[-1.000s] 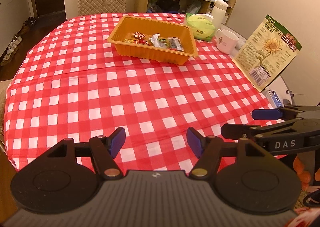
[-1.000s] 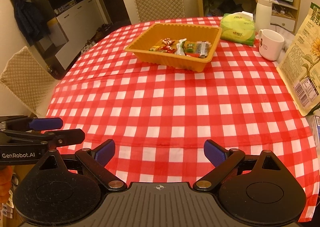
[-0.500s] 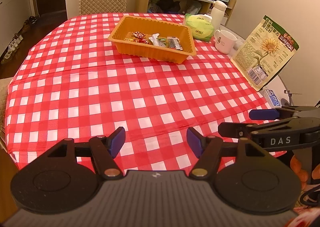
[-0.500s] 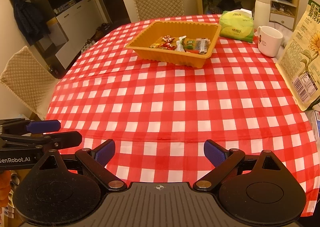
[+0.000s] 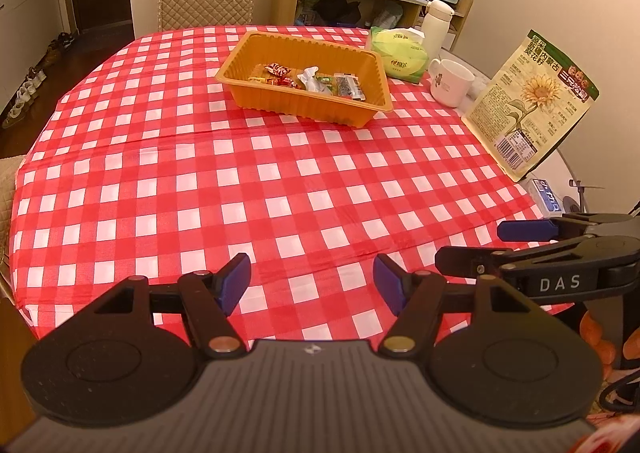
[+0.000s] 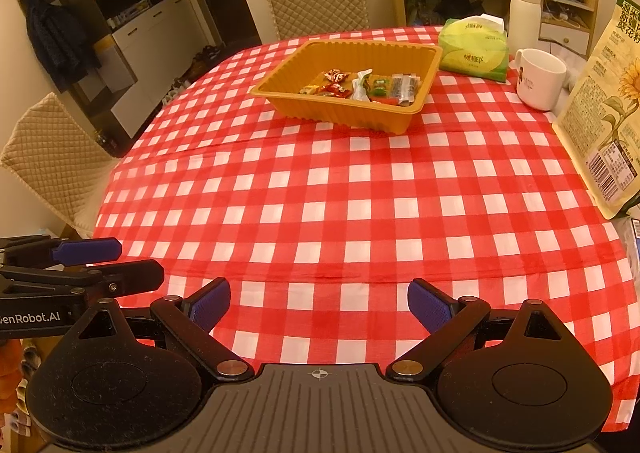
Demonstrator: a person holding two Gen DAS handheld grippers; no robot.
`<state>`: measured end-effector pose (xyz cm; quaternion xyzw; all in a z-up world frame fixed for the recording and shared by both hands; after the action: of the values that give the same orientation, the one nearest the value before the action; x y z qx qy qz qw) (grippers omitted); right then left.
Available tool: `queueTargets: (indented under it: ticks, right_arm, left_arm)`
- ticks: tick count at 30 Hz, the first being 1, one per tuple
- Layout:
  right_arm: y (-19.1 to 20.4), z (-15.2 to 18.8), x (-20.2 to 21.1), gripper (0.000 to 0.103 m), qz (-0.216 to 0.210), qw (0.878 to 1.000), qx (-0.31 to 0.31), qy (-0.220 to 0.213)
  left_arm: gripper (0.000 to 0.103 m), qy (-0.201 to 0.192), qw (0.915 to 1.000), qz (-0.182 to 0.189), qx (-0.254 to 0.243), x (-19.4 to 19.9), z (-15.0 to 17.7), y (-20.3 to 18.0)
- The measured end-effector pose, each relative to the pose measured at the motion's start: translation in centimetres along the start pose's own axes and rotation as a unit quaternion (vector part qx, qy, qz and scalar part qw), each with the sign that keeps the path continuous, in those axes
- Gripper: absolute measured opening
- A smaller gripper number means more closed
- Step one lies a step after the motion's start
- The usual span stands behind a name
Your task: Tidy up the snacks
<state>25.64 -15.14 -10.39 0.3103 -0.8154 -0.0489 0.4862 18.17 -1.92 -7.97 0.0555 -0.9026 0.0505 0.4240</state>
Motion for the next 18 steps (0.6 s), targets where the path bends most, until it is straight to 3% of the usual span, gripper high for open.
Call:
queueTargets:
  ticks: [18]
  right_arm:
    - [0.02, 0.01, -0.19, 0.095, -0.001, 1.000, -0.001, 0.001]
  left_arm:
    - [0.066, 0.002, 1.0000, 0.000, 0.001, -0.22, -0.11, 0.05]
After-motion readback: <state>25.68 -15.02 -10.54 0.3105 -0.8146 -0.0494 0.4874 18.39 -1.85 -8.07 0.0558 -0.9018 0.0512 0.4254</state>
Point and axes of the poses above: each gripper's, at about its wrist camera, not at the fingertips, and x roughly against the way its jaws point, y to its left, z to its underside, the point moved 10 cm from there along -x, roughly the way its jaws point, and after that the axes turned 11 degrees about -x, right-handed, at the moved point
